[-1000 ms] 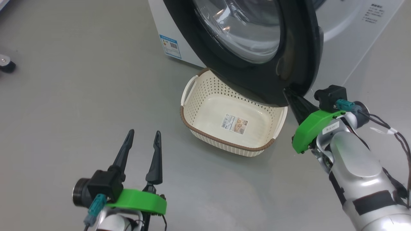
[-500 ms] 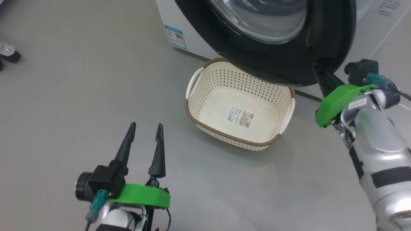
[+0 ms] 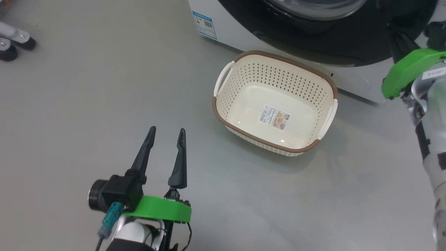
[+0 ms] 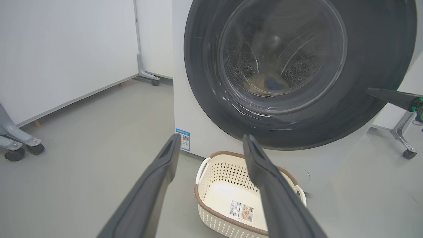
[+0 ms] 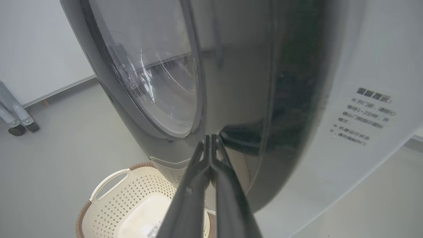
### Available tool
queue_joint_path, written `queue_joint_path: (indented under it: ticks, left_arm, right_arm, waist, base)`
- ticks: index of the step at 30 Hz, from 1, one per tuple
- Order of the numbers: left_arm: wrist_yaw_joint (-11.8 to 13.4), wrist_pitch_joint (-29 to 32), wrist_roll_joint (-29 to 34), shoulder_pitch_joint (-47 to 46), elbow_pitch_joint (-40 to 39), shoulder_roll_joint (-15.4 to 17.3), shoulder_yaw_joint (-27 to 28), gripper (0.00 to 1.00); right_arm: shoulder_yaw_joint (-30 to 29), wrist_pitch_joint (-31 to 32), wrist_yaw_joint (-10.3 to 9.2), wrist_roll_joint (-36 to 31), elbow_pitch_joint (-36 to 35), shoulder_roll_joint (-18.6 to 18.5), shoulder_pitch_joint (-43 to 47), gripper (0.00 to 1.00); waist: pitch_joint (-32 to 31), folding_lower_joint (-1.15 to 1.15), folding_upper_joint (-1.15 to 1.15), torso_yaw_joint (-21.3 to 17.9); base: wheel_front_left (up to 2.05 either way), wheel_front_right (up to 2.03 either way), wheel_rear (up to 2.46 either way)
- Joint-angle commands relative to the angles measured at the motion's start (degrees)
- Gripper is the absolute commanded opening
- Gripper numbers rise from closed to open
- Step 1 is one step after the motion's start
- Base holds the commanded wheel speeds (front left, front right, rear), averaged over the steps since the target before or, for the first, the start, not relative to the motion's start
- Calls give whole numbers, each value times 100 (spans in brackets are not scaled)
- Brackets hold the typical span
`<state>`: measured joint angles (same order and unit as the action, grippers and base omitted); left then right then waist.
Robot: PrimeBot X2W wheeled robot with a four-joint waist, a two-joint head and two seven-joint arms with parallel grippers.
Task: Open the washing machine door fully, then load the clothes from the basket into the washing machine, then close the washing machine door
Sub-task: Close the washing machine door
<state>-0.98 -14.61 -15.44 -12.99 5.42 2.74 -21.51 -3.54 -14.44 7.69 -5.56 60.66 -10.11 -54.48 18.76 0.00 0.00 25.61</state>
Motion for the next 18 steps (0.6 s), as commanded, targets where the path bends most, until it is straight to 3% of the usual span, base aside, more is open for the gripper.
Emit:
queue_joint_path:
  ticks: [1,18]
  left_arm:
    - [-15,-39,61,-204,-178,36,175,100]
    - [91,-39,-92,-381,-280,15,-27,100]
  right_arm:
    - [-18,-55,-20,-78,-125,-68,-320,0]
    - [-607,-55,-20,-813,-6,-453,-998,0]
  waist:
    - [57,0,0,49]
    - [293,0,0,276]
  base:
    - [0,0,0]
    - [0,0,0]
